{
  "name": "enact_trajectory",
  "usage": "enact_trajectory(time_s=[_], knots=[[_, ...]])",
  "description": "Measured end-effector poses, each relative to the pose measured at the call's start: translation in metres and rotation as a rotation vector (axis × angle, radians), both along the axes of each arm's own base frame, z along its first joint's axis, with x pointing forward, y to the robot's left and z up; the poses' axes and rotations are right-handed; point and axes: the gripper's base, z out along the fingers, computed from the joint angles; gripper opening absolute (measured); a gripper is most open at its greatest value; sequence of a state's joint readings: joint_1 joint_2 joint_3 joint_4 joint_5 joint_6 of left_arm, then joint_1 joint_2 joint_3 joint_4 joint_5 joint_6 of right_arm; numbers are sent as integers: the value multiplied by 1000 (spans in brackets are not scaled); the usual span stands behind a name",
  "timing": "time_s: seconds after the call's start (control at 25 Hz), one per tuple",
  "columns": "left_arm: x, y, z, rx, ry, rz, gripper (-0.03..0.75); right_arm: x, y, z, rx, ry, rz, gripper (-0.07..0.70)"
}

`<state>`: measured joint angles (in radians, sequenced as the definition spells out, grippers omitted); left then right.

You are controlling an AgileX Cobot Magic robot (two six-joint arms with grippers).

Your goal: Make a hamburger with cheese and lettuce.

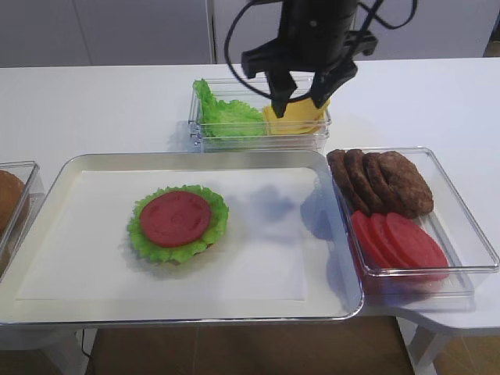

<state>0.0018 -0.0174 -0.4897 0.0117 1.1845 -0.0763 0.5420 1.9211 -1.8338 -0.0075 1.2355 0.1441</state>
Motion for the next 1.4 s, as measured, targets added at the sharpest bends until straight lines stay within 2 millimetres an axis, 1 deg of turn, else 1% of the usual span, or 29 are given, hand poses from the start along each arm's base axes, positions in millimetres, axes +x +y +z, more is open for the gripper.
enact_trajectory(time_s=[0.24,0.44,0.52,0.68,0.8,0.88,1.0,1.12,1.28,1.4], knots=[[0,0,0,0,0,0,382,16,-47,15,8,-34,-95,430],[0,0,0,0,0,0,382,11,-83,25,4,-41,-159,429],[0,0,0,0,0,0,382,7,-96,23,-7,-24,-182,428],[0,0,0,0,0,0,382,-7,-120,18,-21,11,-214,428],[0,0,0,0,0,0,382,-25,-136,18,-28,26,-240,428],[0,0,0,0,0,0,382,-42,-143,22,-19,28,-250,428],[0,0,0,0,0,0,382,-71,-150,23,-18,35,-253,428],[0,0,0,0,0,0,382,-101,-157,20,-15,45,-253,428],[0,0,0,0,0,0,382,-142,-165,20,-1,4,-252,426],[0,0,0,0,0,0,382,-172,-172,17,7,-17,-252,426]])
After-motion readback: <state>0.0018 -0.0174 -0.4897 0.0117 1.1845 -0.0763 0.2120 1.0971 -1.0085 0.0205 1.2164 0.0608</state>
